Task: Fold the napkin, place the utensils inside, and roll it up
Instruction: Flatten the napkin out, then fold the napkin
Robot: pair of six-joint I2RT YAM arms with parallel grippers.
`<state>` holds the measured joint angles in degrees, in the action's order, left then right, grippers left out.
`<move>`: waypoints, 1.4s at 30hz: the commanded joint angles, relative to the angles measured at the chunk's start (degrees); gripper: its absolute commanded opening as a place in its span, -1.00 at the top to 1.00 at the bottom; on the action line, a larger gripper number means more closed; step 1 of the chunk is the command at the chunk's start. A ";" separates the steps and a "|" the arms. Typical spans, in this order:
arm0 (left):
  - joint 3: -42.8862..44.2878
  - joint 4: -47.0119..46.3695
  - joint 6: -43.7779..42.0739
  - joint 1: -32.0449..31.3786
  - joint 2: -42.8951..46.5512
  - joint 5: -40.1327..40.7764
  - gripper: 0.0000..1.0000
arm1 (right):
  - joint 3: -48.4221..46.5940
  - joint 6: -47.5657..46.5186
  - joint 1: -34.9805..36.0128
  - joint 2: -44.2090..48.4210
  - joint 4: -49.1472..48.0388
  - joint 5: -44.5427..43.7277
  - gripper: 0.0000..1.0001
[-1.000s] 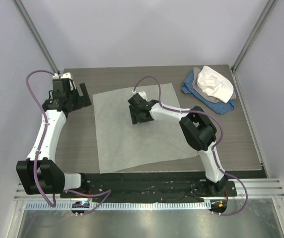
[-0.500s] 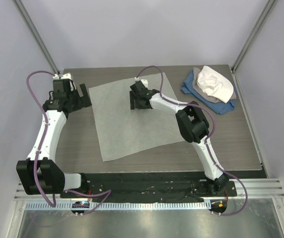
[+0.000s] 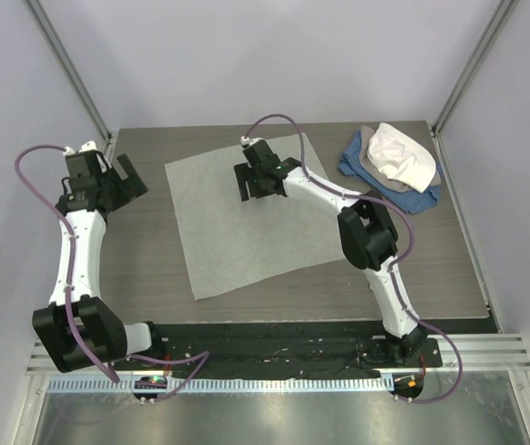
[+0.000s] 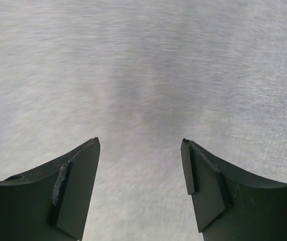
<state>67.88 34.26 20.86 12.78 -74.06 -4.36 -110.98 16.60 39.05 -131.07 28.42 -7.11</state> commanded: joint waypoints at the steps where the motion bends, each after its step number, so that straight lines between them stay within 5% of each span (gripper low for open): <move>1: -1.34 -2.18 0.06 1.90 3.31 0.84 -1.00 | 3.30 -4.65 5.50 12.48 -1.88 4.03 -0.47; 19: -3.01 -2.53 0.41 1.90 5.51 1.46 -1.00 | 8.06 -7.72 32.13 9.34 -2.06 -2.20 -0.33; 42: -3.19 -2.88 1.37 1.82 5.16 -1.09 -1.00 | 6.21 -9.48 35.04 2.92 -2.67 -3.17 -0.08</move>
<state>64.79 33.63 21.50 14.55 -70.30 -4.12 -102.37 8.36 73.19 -128.64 27.00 -9.74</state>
